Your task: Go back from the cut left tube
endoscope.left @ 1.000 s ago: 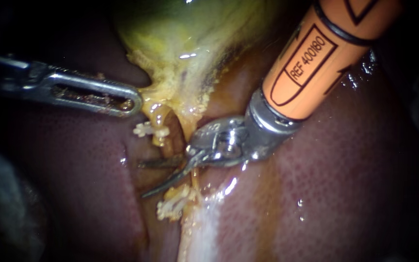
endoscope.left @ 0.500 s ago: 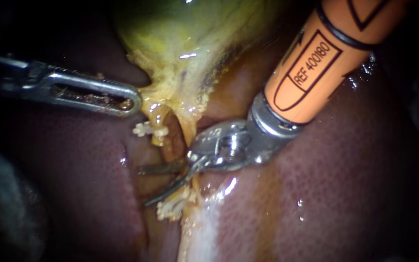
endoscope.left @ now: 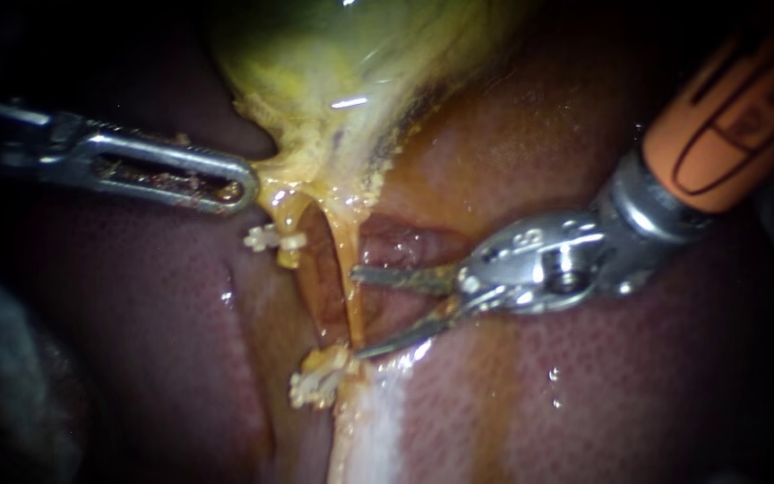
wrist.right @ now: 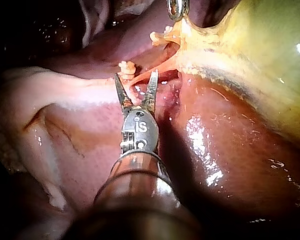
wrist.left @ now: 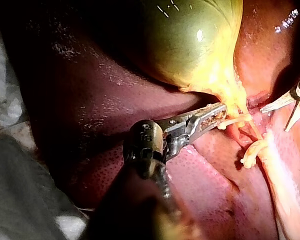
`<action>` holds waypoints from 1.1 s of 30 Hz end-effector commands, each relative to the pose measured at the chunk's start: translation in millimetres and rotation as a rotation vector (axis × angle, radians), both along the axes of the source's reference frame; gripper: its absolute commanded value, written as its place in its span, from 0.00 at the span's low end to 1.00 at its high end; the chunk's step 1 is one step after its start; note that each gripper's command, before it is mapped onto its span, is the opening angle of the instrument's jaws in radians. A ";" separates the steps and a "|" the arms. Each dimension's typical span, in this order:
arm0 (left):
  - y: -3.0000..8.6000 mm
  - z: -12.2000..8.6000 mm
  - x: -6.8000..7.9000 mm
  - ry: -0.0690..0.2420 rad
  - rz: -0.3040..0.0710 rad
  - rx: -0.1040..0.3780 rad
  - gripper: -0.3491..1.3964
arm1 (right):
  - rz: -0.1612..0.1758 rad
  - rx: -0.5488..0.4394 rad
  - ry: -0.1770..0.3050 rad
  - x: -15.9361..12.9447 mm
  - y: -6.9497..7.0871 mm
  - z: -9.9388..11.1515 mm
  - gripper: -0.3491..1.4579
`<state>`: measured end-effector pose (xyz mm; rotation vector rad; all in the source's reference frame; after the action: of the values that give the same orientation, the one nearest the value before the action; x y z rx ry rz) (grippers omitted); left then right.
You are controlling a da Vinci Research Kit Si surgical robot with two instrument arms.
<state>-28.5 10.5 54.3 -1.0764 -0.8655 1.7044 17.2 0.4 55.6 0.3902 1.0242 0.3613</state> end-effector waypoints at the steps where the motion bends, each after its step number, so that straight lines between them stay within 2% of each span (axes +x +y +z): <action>1: 0.0 0.0 0.0 0.000 0.000 0.000 0.00 | -0.005 -0.009 -0.016 -0.6 0.3 -0.1 0.99; 3: 0.0 0.0 0.0 0.000 0.000 0.000 0.00 | -0.015 -0.037 -0.052 -1.9 0.6 -0.1 0.99; 8: 0.0 0.0 0.0 0.000 0.000 0.000 0.00 | -0.065 -0.106 -0.189 -5.2 0.9 0.4 0.99; 11: 0.0 0.0 0.0 0.000 0.001 0.000 0.00 | -0.082 -0.126 -0.247 -6.6 1.1 0.6 0.99; 13: 0.0 0.0 0.0 0.000 0.001 0.000 0.00 | -0.087 -0.134 -0.266 -7.2 1.2 0.8 0.99; 24: -0.1 0.7 0.0 0.001 0.001 -0.003 0.00 | -0.086 -0.141 -0.273 -7.8 1.3 0.8 0.99; 33: -0.7 4.1 -1.6 0.009 -0.006 -0.022 0.00 | -0.087 -0.141 -0.273 -7.9 1.3 0.8 0.99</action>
<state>-30.4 9.6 58.9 -1.0857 -0.8400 1.7155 9.4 1.7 56.4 0.2490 0.7581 0.2540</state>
